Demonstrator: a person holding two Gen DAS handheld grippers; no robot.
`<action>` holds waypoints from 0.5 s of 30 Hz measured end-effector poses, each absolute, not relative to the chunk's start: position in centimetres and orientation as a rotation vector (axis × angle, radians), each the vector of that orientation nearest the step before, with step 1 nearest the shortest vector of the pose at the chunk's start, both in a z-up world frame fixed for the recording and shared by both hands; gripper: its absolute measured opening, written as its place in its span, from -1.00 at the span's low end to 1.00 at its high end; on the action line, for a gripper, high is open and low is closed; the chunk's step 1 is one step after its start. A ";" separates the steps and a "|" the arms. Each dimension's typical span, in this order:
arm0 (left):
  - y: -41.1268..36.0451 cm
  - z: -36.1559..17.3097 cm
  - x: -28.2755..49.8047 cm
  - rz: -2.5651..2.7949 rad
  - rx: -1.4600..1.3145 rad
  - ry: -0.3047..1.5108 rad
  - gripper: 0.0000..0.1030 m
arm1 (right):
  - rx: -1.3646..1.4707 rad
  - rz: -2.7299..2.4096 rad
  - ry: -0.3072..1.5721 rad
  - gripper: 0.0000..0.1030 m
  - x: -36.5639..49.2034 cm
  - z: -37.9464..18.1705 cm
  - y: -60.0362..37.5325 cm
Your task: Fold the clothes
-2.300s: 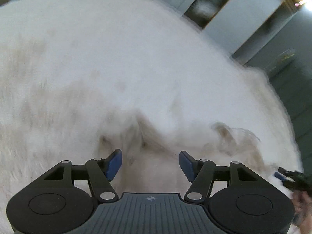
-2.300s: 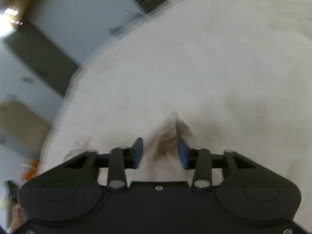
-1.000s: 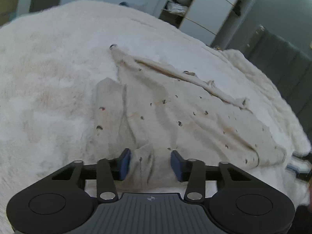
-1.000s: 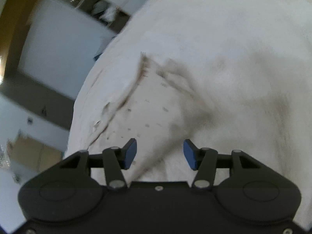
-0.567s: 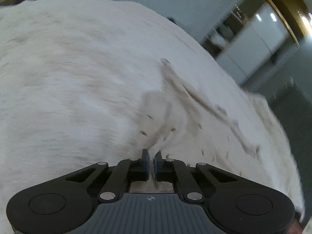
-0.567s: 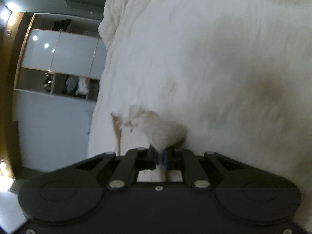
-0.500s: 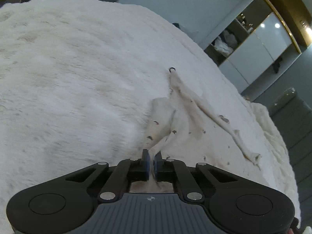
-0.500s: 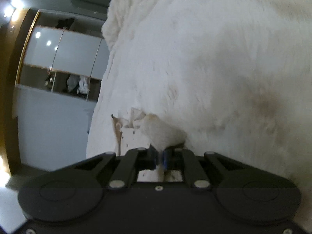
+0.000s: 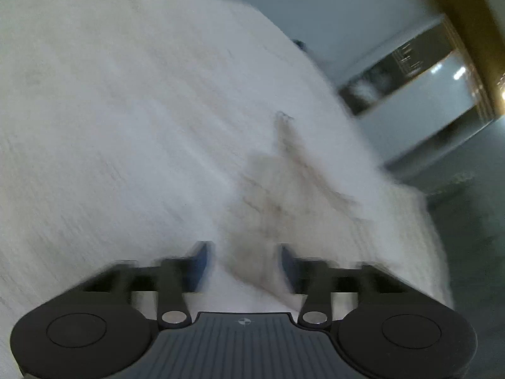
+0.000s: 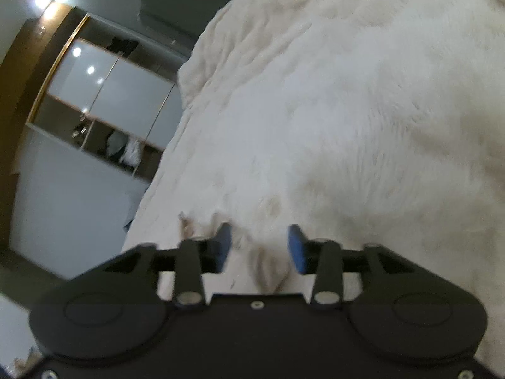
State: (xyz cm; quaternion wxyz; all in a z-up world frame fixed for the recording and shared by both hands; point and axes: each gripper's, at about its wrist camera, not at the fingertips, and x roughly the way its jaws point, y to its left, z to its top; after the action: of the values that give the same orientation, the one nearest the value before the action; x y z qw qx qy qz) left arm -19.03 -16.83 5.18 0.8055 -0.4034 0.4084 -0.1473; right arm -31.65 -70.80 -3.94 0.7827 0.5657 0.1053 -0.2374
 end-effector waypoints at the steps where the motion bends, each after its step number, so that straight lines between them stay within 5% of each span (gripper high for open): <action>1: -17.9 4.1 -19.2 -0.353 -0.928 0.933 0.19 | 1.227 -0.476 0.244 0.02 -31.7 -3.9 -70.3; 3: -20.0 2.9 -18.7 -0.368 -0.953 0.997 0.23 | 1.260 -0.407 0.300 0.23 -30.8 -4.1 -69.5; 7: -22.8 1.4 -16.1 -0.287 -1.042 0.971 0.35 | 1.358 -0.322 0.413 0.24 -27.5 -6.2 -68.4; 9: -23.0 0.2 -14.7 -0.248 -1.178 0.942 -0.09 | 1.399 -0.334 0.407 0.18 -25.5 -7.4 -68.9; 10: -23.0 -0.1 -14.0 -0.211 -1.213 0.933 -0.90 | 1.432 -0.361 0.385 0.10 -25.0 -7.8 -69.4; 12: -23.1 0.6 -13.1 -0.155 -1.162 0.900 -0.90 | 1.499 -0.425 0.323 -0.88 -24.6 -8.6 -70.9; 15: -22.0 4.6 -12.8 -0.232 -1.099 0.762 -0.91 | 1.543 -0.438 0.266 -0.92 -24.8 -7.4 -72.1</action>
State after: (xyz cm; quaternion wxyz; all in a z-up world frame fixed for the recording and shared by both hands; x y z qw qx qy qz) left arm -12.83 -22.03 4.59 0.7784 -0.5082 0.3525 -0.1074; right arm -24.76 -72.15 -7.39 0.6874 0.6892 0.1188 -0.1957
